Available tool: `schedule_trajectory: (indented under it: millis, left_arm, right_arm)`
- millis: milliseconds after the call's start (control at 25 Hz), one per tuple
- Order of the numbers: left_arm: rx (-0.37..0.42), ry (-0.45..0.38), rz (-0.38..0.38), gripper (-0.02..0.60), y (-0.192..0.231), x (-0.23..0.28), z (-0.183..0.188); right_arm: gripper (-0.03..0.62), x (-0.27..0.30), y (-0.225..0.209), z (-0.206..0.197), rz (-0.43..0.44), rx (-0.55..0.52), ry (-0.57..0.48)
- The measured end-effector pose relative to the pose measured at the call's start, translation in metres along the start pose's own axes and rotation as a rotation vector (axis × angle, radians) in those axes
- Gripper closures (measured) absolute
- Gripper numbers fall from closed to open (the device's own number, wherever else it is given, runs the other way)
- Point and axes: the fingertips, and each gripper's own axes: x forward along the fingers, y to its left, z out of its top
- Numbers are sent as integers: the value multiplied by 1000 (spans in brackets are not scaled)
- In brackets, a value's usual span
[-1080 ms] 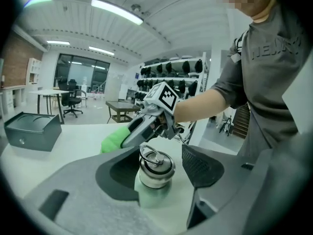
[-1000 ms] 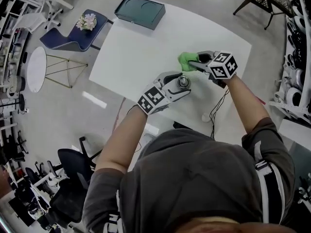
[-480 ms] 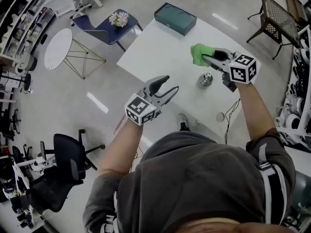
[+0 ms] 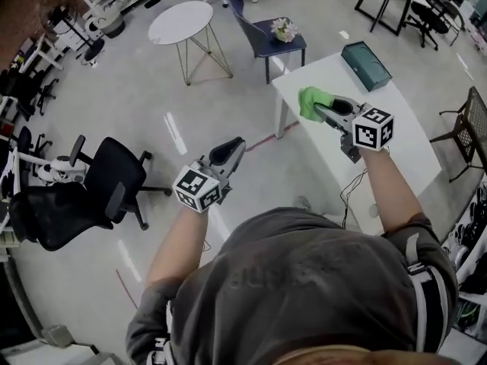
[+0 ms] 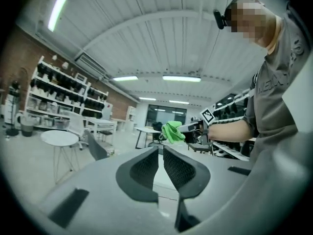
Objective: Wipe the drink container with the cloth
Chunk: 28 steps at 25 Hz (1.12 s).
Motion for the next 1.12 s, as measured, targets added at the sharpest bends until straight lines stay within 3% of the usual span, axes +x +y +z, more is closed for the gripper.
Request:
schedule_trajectory:
  millis: [320,480,760,1120]
  left_arm:
    - [-113,-92,384,575,52,-137,-16]
    - [-168,-118,518,575,57,-181,-32]
    - [-244,-147,612,575,50,-193,-41]
    - [-220,-138,612,575,50,-197,-37]
  right_arm:
    - [491,118,109,-19,270,-123,85]
    - [491,146,145,-37,341,-194,120]
    - [491,153,160,-46,376,-238,125]
    - [491,151,155,-48,352,-234,111]
